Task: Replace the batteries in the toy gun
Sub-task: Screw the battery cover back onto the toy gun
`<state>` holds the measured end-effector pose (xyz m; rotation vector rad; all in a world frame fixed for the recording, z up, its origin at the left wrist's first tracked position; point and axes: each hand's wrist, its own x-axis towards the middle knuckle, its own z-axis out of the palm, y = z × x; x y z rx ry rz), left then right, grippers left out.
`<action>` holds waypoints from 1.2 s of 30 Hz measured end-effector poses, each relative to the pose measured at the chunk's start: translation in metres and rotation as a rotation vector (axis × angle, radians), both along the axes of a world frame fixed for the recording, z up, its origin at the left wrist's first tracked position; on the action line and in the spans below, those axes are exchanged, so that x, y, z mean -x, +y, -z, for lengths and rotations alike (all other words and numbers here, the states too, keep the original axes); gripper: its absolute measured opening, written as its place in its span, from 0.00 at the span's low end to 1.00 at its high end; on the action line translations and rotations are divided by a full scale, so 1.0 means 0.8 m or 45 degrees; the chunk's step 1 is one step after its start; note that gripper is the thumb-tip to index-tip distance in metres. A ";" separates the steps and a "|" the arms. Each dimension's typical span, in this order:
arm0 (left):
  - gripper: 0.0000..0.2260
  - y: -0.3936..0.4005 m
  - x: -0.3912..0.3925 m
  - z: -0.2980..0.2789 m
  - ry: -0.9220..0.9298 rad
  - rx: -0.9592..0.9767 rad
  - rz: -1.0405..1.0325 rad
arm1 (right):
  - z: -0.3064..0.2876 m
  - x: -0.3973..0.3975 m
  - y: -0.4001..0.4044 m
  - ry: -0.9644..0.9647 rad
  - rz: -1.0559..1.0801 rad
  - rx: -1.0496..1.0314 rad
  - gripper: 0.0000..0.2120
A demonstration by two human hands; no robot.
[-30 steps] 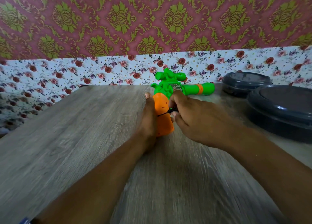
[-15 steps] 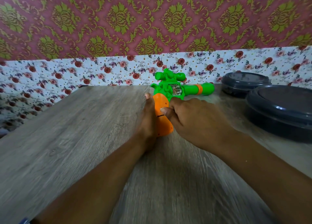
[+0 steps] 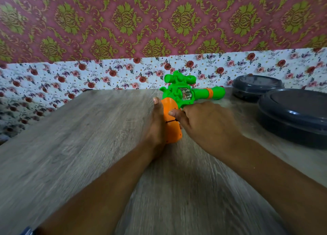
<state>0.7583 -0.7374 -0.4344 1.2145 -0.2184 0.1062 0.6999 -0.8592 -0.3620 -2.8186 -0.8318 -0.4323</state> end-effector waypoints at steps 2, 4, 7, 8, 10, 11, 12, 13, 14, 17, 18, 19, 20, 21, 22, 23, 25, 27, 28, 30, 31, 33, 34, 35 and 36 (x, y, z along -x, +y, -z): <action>0.31 0.000 -0.001 0.001 0.001 0.001 0.005 | 0.005 -0.012 -0.005 -0.173 -0.032 -0.005 0.16; 0.31 0.002 0.000 0.001 -0.005 -0.002 0.016 | 0.003 -0.011 -0.006 -0.038 -0.077 -0.071 0.11; 0.31 0.002 0.001 0.003 -0.019 -0.011 0.028 | 0.001 -0.014 -0.008 -0.061 -0.162 -0.112 0.08; 0.31 0.002 0.000 0.003 -0.021 -0.012 0.029 | -0.004 -0.012 -0.007 -0.083 -0.175 -0.133 0.07; 0.31 0.001 0.000 0.002 -0.025 -0.015 0.029 | -0.002 -0.012 -0.008 -0.182 -0.131 -0.125 0.09; 0.31 0.002 0.000 0.002 -0.029 -0.015 0.029 | -0.003 -0.011 -0.006 -0.208 -0.111 -0.083 0.11; 0.31 0.002 0.000 0.001 -0.031 -0.014 0.032 | -0.006 -0.007 -0.003 -0.181 -0.086 -0.114 0.13; 0.31 0.003 0.000 0.001 -0.032 -0.014 0.033 | -0.007 -0.002 -0.002 -0.148 -0.071 -0.124 0.14; 0.30 0.003 -0.001 0.000 -0.034 -0.013 0.037 | -0.006 0.003 0.000 -0.107 -0.030 -0.120 0.14; 0.30 0.002 -0.001 0.000 -0.033 -0.018 0.038 | 0.007 -0.006 0.001 -0.347 -0.076 -0.052 0.16; 0.30 0.002 -0.001 0.000 -0.032 -0.020 0.038 | 0.009 -0.009 -0.001 -0.302 -0.059 -0.044 0.15; 0.30 0.002 -0.002 0.000 -0.031 -0.021 0.038 | 0.012 -0.013 -0.005 -0.240 -0.057 -0.047 0.14; 0.30 0.002 -0.002 0.000 -0.030 -0.021 0.037 | 0.011 -0.014 -0.005 -0.193 -0.080 -0.066 0.13; 0.30 0.003 -0.002 0.000 -0.029 -0.022 0.034 | 0.010 -0.015 -0.006 -0.166 -0.102 -0.071 0.12; 0.30 0.003 -0.002 0.001 -0.028 -0.020 0.034 | 0.010 -0.016 -0.006 -0.155 -0.136 -0.095 0.12; 0.30 0.004 -0.002 0.001 -0.028 -0.019 0.032 | 0.008 -0.016 -0.007 -0.156 -0.157 -0.126 0.12; 0.30 0.004 -0.003 0.001 -0.025 -0.020 0.029 | 0.008 -0.017 -0.007 -0.152 -0.178 -0.161 0.11; 0.30 0.003 -0.002 0.001 -0.025 -0.022 0.028 | 0.009 -0.019 -0.007 -0.189 -0.183 -0.155 0.09; 0.30 0.003 -0.003 0.001 -0.028 -0.021 0.029 | 0.008 -0.019 -0.007 -0.218 -0.196 -0.143 0.10; 0.30 0.004 -0.003 0.001 -0.029 -0.021 0.025 | 0.011 -0.020 -0.008 -0.304 -0.202 -0.089 0.11; 0.30 0.004 -0.003 0.000 -0.030 -0.022 0.023 | 0.013 -0.022 -0.009 -0.352 -0.196 -0.072 0.12; 0.30 0.003 -0.004 0.000 -0.026 -0.027 0.021 | 0.016 -0.022 -0.009 -0.390 -0.164 -0.075 0.13; 0.30 0.002 -0.004 -0.001 -0.024 -0.033 0.015 | 0.019 -0.023 -0.008 -0.390 -0.128 -0.070 0.14; 0.30 0.002 -0.003 -0.001 -0.026 -0.035 0.021 | 0.022 -0.024 -0.008 -0.382 -0.091 -0.075 0.16; 0.30 0.001 -0.003 -0.002 -0.023 -0.034 0.016 | 0.025 -0.025 -0.006 -0.360 -0.065 -0.085 0.17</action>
